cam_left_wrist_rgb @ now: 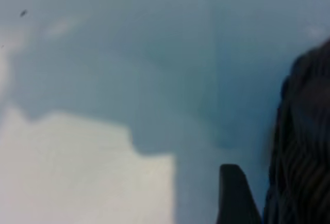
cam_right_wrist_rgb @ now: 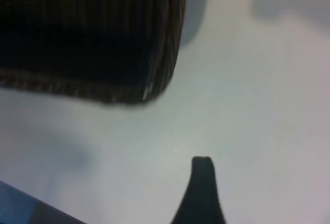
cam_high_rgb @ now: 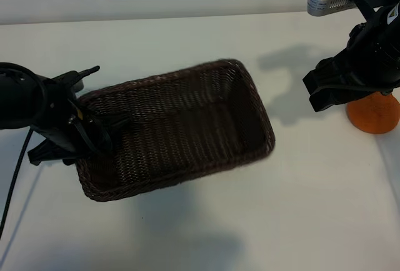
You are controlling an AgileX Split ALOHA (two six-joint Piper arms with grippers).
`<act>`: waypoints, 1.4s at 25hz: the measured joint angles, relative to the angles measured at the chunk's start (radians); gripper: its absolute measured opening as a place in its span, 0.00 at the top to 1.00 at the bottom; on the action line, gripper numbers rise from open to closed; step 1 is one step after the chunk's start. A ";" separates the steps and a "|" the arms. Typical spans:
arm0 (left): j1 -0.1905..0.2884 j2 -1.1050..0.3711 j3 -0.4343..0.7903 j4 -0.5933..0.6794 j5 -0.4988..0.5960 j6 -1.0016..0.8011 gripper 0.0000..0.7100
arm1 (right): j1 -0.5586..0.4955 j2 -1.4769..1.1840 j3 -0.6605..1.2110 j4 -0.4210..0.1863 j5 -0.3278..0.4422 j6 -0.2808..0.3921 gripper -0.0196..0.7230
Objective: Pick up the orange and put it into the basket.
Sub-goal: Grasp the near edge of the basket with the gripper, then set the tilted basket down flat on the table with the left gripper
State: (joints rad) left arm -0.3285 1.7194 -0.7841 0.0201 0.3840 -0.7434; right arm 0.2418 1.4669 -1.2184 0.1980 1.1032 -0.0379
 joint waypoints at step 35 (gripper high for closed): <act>0.159 -0.276 0.005 -0.712 0.010 0.751 0.43 | 0.000 0.000 0.000 0.006 0.000 0.000 0.22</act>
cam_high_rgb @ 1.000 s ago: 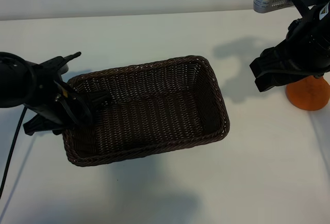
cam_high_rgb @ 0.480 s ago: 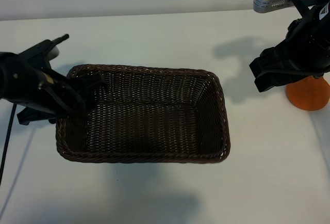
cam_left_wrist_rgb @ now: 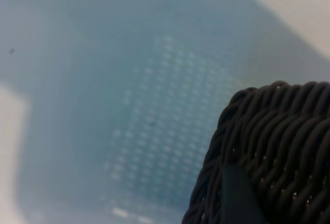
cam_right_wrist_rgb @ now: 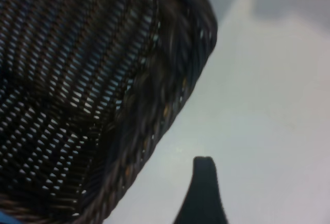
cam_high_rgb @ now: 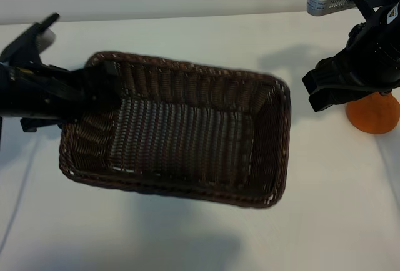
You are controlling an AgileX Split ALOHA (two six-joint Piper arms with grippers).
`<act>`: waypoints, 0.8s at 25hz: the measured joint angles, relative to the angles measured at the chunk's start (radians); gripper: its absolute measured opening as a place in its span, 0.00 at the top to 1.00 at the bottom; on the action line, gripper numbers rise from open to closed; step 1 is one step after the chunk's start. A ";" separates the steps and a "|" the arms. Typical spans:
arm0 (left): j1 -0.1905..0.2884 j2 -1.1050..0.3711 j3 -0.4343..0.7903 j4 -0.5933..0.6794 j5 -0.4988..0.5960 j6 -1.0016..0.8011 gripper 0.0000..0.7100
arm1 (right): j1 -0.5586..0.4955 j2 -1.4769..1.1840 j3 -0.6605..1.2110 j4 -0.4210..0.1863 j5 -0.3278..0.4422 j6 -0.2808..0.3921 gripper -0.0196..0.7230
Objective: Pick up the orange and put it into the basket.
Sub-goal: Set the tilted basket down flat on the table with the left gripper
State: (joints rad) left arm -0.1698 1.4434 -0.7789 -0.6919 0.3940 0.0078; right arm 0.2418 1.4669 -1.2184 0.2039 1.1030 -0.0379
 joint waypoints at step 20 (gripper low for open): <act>0.147 0.037 0.021 -0.461 0.030 0.422 0.43 | 0.000 0.000 0.000 0.000 0.000 0.000 0.23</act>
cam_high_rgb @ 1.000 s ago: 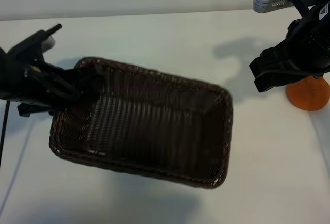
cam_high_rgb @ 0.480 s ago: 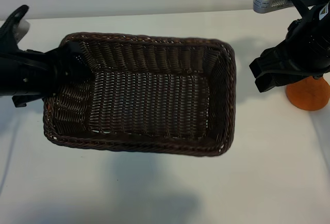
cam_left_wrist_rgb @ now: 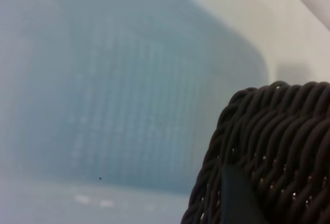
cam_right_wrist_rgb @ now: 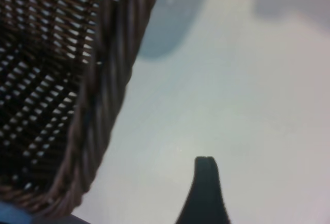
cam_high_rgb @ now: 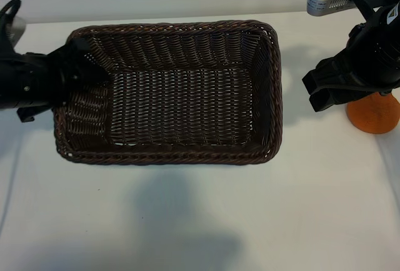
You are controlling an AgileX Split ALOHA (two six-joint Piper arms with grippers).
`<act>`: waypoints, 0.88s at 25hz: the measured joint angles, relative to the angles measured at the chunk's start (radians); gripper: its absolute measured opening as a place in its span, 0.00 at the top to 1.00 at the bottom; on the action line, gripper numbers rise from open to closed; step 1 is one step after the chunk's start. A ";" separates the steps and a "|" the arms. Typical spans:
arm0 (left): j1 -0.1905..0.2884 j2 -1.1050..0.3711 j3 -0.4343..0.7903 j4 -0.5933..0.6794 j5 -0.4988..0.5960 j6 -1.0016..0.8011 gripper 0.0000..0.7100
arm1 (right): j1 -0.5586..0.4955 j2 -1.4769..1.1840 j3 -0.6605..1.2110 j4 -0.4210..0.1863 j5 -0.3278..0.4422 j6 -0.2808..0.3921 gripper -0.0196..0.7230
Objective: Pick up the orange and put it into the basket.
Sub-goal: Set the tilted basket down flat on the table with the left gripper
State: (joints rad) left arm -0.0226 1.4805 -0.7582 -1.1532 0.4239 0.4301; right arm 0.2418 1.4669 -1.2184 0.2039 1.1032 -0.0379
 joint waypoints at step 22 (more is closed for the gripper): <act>-0.134 0.396 -0.310 -0.123 -0.024 0.013 0.43 | 0.000 0.000 0.000 0.000 0.001 0.000 0.23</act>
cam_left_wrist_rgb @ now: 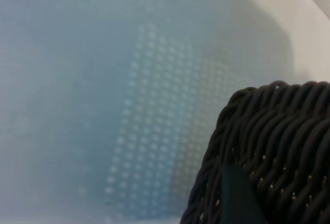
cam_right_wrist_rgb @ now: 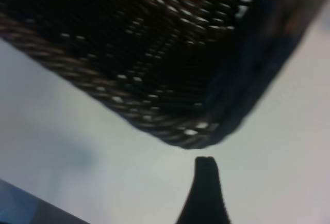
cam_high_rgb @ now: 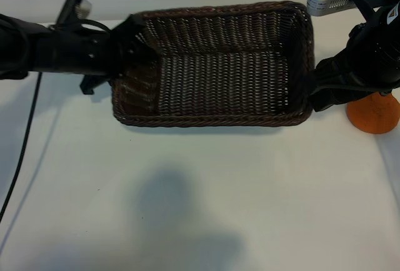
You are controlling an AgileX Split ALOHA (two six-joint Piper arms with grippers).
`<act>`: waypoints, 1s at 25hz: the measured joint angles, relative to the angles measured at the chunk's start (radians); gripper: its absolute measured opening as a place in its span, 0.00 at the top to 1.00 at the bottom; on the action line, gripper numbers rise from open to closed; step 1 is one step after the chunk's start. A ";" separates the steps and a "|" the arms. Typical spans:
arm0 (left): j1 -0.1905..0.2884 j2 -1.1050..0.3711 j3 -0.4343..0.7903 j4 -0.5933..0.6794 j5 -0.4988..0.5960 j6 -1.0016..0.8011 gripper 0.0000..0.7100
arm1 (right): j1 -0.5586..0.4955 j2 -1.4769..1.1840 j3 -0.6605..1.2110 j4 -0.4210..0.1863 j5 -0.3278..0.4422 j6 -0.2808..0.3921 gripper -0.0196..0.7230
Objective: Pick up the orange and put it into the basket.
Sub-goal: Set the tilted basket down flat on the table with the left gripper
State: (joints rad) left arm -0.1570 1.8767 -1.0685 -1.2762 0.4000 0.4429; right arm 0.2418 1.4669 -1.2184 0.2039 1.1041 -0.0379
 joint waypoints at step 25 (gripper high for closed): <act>-0.013 0.065 -0.001 0.161 -0.023 -0.177 0.43 | 0.000 0.000 0.000 -0.004 0.005 0.000 0.23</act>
State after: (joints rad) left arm -0.1701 1.9418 -1.0693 -1.1148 0.3769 0.2664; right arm 0.2418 1.4669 -1.2184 0.2000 1.1091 -0.0379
